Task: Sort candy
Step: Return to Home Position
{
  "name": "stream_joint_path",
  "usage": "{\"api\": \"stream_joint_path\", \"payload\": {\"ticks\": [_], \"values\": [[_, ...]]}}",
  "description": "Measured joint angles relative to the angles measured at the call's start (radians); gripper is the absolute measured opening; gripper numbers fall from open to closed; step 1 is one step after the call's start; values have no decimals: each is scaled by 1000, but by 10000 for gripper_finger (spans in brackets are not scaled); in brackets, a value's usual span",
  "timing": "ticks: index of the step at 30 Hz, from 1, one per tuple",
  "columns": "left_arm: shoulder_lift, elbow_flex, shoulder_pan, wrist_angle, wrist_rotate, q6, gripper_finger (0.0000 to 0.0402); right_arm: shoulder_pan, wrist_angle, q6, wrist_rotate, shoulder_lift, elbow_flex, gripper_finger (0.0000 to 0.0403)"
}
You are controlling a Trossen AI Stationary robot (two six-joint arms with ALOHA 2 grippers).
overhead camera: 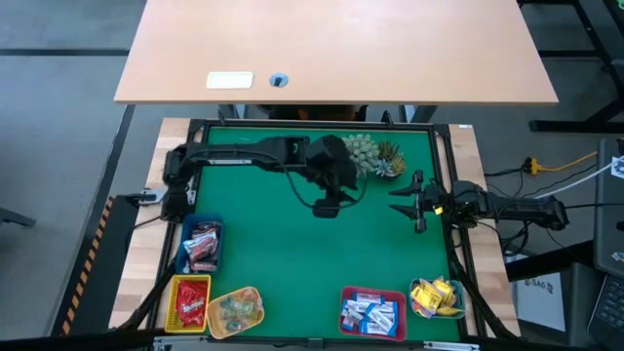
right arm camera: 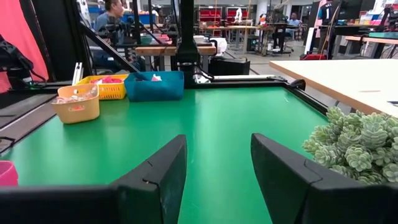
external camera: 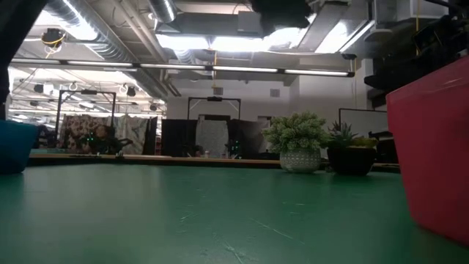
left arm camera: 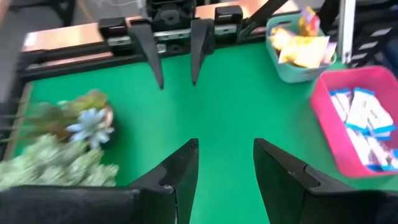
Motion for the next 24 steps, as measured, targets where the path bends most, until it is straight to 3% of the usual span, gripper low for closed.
{"api": "stream_joint_path", "payload": {"ticks": [11, 18, 21, 24], "values": [[-245, 0, -96, -240, -270, 18, 140, 0, 0, 0, 0, 0, 0, 179], [-377, -11, -151, -354, -366, -6, 140, 0, 0, 0, 0, 0, 0, 179], [-470, -104, -170, -347, -433, -33, 140, 0, 0, 0, 0, 0, 0, 179], [-598, -272, -175, -275, -473, -56, 140, 0, 0, 0, 0, 0, 0, 179]]}}
